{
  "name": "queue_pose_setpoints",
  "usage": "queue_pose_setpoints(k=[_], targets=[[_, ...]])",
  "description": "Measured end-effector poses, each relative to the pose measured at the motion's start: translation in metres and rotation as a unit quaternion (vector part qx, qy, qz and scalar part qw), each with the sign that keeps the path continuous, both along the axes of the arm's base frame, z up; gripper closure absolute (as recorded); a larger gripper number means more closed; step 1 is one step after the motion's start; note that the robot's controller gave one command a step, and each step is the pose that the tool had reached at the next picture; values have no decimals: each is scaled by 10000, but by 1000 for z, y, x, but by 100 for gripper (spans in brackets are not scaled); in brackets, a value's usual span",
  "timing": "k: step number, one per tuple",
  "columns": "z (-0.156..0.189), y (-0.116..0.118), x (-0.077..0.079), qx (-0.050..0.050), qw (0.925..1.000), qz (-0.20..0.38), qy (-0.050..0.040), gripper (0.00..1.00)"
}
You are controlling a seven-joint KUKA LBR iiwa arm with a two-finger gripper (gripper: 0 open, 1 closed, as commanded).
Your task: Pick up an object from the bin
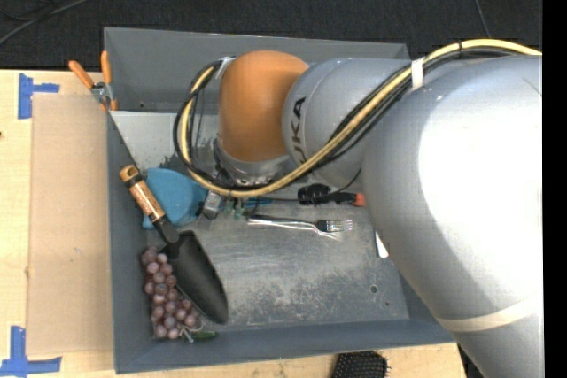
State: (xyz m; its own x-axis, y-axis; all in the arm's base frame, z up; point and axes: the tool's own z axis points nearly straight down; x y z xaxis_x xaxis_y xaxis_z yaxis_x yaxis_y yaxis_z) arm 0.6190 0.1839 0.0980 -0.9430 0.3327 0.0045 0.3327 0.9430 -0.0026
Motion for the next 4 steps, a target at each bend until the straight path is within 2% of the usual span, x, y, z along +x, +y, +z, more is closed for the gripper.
queue_pose_setpoints(k=[1,2,3,4], targets=[[31,1,2,14,10000,0,-41,100],[46,0,2,15,10000,0,-42,100],[87,0,1,5,10000,4,0,100],[149,-1,1,8,10000,13,-3,100]])
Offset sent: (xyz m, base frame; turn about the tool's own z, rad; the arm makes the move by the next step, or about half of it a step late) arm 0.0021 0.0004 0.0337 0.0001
